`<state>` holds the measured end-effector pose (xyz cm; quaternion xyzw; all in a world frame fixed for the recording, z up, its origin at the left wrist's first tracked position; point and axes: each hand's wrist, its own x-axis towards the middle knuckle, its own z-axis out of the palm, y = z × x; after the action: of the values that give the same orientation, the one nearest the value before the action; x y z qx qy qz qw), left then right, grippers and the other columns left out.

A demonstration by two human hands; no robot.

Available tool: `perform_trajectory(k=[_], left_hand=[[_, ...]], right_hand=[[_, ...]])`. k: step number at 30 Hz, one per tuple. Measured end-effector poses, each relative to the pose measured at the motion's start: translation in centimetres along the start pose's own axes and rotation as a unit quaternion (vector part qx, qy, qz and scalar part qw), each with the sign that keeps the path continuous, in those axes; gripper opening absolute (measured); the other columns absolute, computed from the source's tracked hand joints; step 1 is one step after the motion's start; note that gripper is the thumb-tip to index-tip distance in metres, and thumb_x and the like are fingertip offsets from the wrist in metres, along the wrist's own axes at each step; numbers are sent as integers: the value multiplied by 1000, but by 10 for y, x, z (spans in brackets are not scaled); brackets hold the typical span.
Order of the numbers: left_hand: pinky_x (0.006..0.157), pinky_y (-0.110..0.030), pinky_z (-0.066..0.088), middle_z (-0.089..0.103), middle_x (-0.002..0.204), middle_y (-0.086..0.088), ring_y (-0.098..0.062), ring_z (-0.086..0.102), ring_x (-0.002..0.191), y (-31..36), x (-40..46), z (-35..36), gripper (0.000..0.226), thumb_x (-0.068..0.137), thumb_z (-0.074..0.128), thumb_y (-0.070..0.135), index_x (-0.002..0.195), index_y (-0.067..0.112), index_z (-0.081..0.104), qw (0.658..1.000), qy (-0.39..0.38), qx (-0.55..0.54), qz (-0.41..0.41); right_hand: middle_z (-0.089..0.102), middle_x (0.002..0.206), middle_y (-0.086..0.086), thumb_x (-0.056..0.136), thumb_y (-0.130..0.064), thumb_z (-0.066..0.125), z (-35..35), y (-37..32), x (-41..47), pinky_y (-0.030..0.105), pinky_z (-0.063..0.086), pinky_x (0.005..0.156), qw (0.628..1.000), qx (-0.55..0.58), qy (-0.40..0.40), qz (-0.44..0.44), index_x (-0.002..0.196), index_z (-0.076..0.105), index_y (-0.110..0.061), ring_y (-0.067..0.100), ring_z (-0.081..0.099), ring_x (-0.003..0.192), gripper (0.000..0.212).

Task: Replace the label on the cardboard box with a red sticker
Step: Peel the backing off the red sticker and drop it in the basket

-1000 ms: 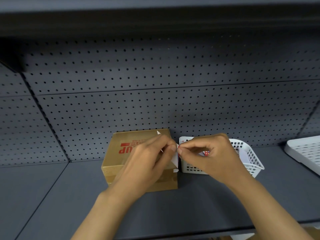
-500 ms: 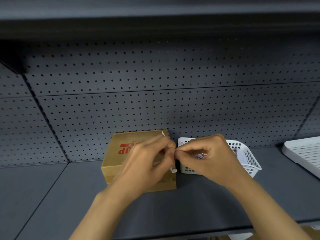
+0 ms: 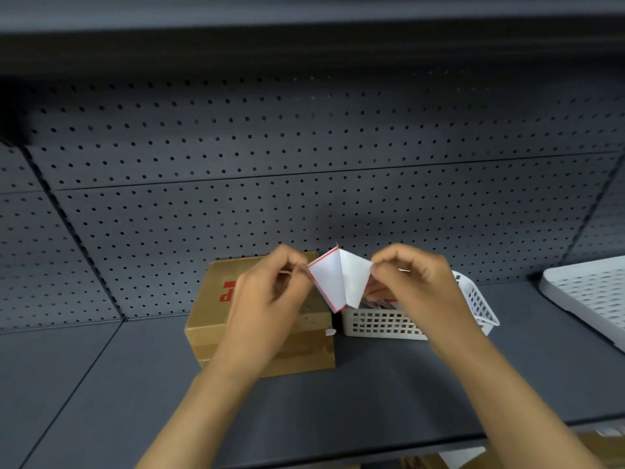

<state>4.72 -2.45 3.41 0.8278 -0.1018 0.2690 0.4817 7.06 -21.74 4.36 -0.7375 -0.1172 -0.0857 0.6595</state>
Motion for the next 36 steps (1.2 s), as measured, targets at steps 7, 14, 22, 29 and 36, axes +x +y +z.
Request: perform_trajectory(k=[7, 14, 22, 29, 36], left_hand=[[76, -37, 44, 65, 89, 0, -17, 61, 87, -14, 24, 24, 23, 91, 50, 20, 73, 15, 63, 995, -20, -27, -97], [61, -36, 35, 54, 58, 7, -18, 46, 66, -20, 51, 59, 31, 88, 47, 34, 65, 17, 59, 977, -5, -31, -211], [72, -40, 49, 70, 86, -16, -34, 64, 87, -10, 64, 132, 35, 95, 42, 28, 80, 5, 64, 975, -59, 45, -210], [82, -32, 45, 73, 112, -7, -28, 64, 102, -35, 67, 188, 33, 99, 43, 32, 102, 16, 72, 958, -144, 85, -233], [72, 1, 43, 67, 93, 25, 17, 63, 84, 9, 55, 164, 20, 97, 59, 17, 109, 25, 72, 991, -80, -46, -98]], right_hand=[[70, 66, -1, 89, -7, 54, -50, 13, 7, 30, 53, 61, 993, 4, 113, 44, 65, 63, -13, 16, 67, 62, 26], [70, 67, 6, 88, -11, 54, -104, 23, 15, 35, 54, 63, 973, 30, 221, 61, 74, 61, -1, 21, 63, 63, 18], [65, 62, 4, 85, -9, 53, -131, 37, 28, 45, 60, 71, 969, 34, 235, 63, 70, 64, -10, 26, 66, 60, 19], [70, 61, 2, 90, -6, 54, -132, 52, 35, 25, 56, 57, 975, 31, 201, 91, 72, 67, -9, 16, 69, 54, 22], [72, 63, 1, 89, -7, 57, -116, 53, 37, 29, 62, 63, 982, 2, 167, 92, 75, 71, -10, 19, 74, 60, 20]])
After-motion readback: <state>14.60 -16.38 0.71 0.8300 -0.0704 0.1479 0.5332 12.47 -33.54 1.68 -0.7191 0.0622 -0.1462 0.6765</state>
